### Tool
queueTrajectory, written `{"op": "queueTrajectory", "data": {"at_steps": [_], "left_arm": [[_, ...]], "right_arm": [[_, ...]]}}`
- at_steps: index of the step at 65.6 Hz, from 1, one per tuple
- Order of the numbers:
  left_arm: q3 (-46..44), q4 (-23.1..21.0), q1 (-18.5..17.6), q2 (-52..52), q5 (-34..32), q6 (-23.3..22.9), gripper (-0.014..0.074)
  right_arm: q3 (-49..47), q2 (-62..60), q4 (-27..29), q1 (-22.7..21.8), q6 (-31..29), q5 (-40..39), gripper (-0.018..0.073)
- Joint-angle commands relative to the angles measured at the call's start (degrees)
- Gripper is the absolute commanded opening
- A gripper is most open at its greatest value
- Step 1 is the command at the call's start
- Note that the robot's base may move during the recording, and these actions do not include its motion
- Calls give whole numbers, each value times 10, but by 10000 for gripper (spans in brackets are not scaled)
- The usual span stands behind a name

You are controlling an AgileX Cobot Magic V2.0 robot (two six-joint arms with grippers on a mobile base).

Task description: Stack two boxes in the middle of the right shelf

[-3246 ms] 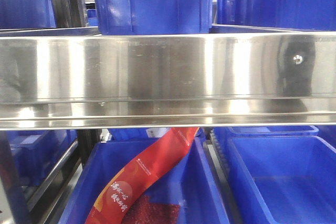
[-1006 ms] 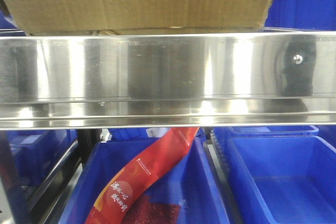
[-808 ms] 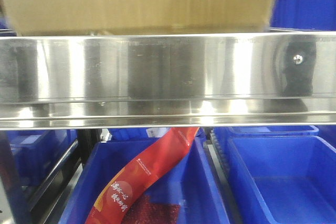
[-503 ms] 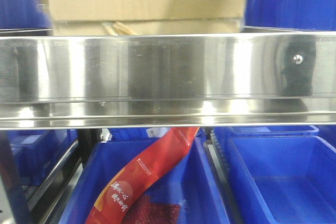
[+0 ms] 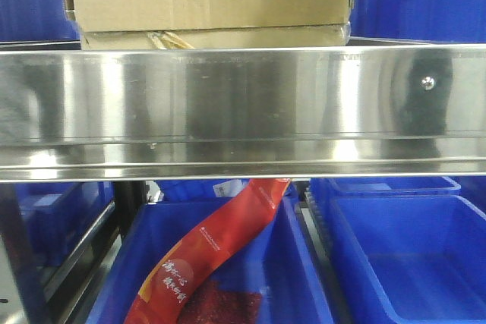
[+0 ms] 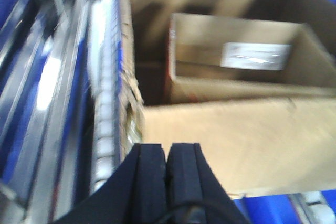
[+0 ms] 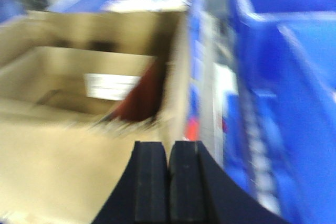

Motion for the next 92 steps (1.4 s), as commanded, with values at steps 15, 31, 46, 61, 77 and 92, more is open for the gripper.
{"op": "queueTrajectory", "data": {"at_steps": [15,31,46,61,77,92], "left_arm": [[263,-5,-1,-170,-237,-5,-111],[441,-1,-1,-302,-306,-5,-111],[504,3,-1,-395,-305,-5,-111],[505,3,-1,-419,-311,-5,-111],[505,3,-1,-419,-311,-5,-111],[505,3,-1,-419,-311,-5,-111]], "right_arm": [[216,-97,-26,1,-3,-199,-161],[384,-213,-27,1,-3,-278,-161],[443,-314,-27,1,-3,-270,-161],[443,-343,-27,1,-3,-321,-161],[443,-343,-27,1,-3,-370,-161],[460,-383,54,-1,-100,-368,-161]]}}
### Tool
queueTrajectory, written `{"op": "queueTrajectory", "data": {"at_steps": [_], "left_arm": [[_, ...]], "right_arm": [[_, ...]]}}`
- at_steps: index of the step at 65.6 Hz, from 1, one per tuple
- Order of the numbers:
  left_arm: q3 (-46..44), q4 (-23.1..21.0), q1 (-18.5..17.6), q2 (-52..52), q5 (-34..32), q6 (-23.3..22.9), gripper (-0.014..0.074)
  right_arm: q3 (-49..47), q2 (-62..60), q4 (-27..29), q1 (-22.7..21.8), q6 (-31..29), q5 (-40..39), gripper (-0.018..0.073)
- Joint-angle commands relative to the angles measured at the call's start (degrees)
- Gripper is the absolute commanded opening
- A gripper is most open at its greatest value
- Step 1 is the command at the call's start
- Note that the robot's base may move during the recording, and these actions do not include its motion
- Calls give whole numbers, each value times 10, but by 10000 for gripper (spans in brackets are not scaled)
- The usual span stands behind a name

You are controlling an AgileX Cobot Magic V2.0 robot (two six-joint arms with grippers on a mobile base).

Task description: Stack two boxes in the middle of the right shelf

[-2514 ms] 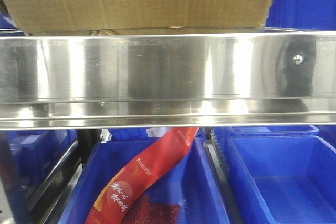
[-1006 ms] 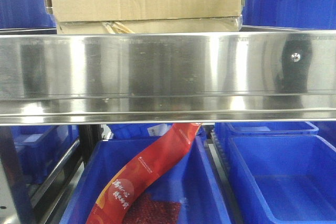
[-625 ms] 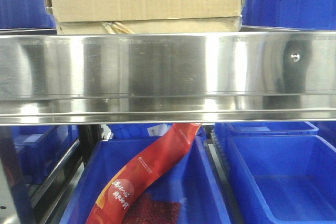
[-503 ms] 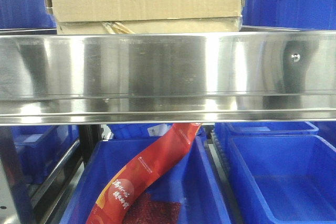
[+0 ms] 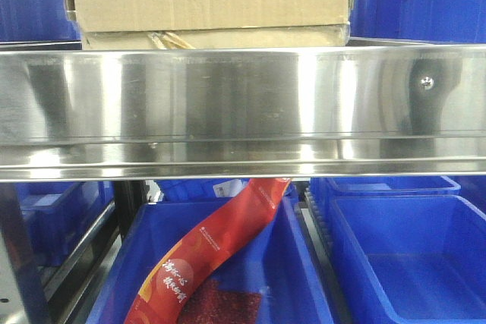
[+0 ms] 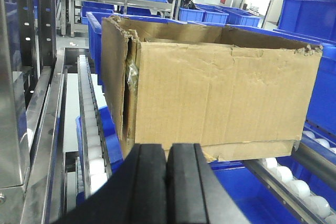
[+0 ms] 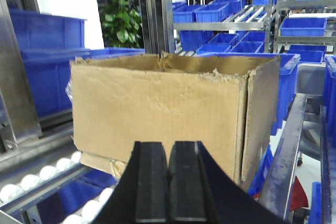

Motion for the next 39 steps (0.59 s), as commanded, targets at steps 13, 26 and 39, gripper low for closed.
{"op": "queueTrajectory", "data": {"at_steps": [13,26,39], "left_arm": [[2,1,-1,-4,-14,-2,-111],[2,1,-1,-4,-14,-2,-111],[2,1,-1,-4,-14,-2,-111]], "right_arm": [[83,-116,189,-86,-318,-9,-161],[174,-206,198,-185,-318,-8,-161],[263,-291,199,-219,-279,12,-161]]}}
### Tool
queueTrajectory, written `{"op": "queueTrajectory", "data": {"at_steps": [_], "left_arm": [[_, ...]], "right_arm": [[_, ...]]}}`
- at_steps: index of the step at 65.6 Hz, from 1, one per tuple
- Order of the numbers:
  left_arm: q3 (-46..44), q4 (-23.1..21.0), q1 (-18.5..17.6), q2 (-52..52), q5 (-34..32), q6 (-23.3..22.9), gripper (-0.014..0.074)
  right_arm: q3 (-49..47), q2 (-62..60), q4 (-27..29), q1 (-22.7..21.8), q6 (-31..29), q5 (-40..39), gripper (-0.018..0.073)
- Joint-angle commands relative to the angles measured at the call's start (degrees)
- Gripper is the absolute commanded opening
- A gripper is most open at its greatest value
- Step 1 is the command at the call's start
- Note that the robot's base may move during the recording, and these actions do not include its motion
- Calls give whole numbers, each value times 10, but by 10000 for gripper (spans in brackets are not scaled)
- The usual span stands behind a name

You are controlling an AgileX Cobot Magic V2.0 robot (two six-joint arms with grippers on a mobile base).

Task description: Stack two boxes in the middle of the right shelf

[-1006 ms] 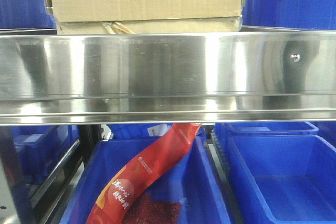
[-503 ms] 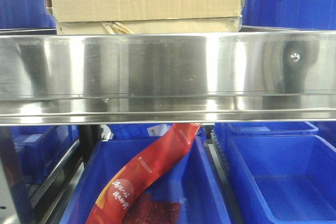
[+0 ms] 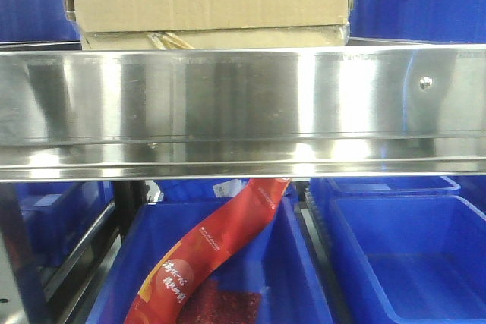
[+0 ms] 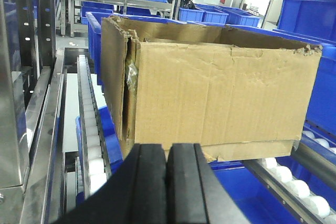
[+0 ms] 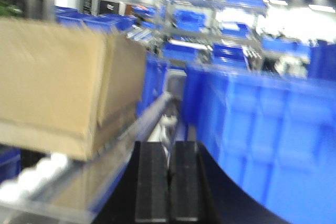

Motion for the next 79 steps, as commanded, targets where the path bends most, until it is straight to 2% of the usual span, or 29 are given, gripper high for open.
{"op": "queueTrajectory", "data": {"at_steps": [1,15,32,39,44,79], "left_arm": [[2,1,-1,-4,-14,-1,-111],[2,1,-1,-4,-14,-1,-111],[2,1,-1,-4,-14,-1,-111],[2,1,-1,-4,-14,-1,-111],[2,1,-1,-4,-14,-1,-111],[2,1,-1,-4,-14,-1,-111]], "right_arm": [[33,-32,3,-12,11,-1,-161],[109,-98,5,-24,11,-1,-161],[109,-115,17,-29,8,37,-161],[109,-115,65,-40,-40,29,-161],[109,-115,82,-45,-43,25,-161],[109,-115,82,-45,-43,20,-161]]}}
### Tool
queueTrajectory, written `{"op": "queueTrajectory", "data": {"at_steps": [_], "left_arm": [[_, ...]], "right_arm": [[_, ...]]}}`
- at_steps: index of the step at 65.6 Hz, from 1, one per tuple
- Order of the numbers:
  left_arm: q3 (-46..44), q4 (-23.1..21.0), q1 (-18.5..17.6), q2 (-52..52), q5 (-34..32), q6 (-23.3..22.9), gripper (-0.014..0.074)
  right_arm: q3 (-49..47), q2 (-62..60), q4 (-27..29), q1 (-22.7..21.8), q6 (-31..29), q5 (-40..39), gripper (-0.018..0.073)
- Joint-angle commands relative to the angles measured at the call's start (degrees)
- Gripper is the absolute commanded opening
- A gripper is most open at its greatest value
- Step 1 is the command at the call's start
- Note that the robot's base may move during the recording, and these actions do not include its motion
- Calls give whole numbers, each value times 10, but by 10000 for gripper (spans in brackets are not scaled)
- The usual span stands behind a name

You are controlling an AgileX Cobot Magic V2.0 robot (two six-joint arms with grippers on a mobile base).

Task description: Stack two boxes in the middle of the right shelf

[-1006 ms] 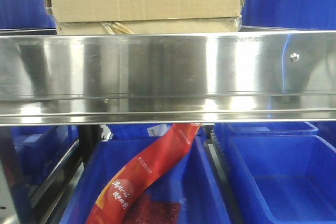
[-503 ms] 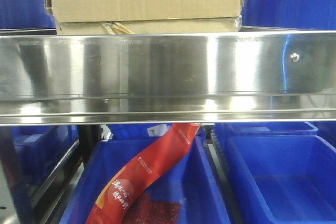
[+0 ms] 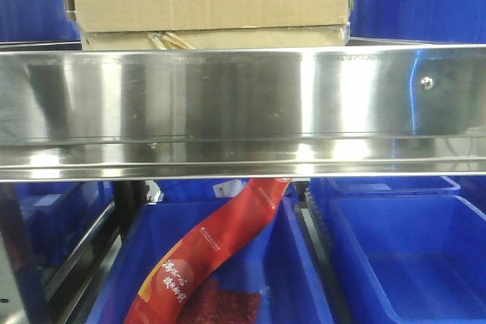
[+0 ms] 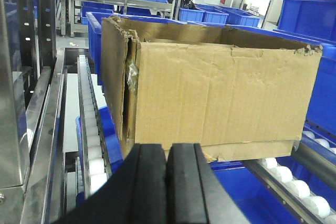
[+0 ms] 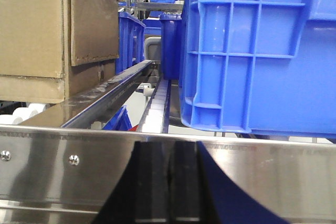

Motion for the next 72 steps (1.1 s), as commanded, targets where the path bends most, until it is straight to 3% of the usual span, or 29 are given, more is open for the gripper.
{"op": "queueTrajectory", "data": {"at_steps": [1,28,33,37,41,45,55,64,72], "left_arm": [[2,1,-1,-4,-14,-1,-111],[2,1,-1,-4,-15,-1,-111],[16,1,18,-19,-9,-1,-111],[41,-26,49,-44,-13,0,-111],[83,-53,83,-81,-23,21,-111],[128,-59,113,-121,-42,78,-111],[234,-120,181,-225,-52,210,-111],[308,-142,217,-295,-61,216,-111],[351,-142,218,-338,-62,216,-111]], "right_arm": [[1,-2,1,-4,-3,-16,-161],[1,-2,1,-4,-3,-16,-161],[1,-2,1,-4,-3,-16,-161],[1,-2,1,-4,-3,-16,-161],[1,-2,1,-4,-3,-16,-161],[1,-2,1,-4,-3,-16,-161],[1,-2,1,-4,-3,-16,-161],[1,-2,1,-4,-3,-16,-161],[1,-2,1,-4,-3,-16,-161]]}}
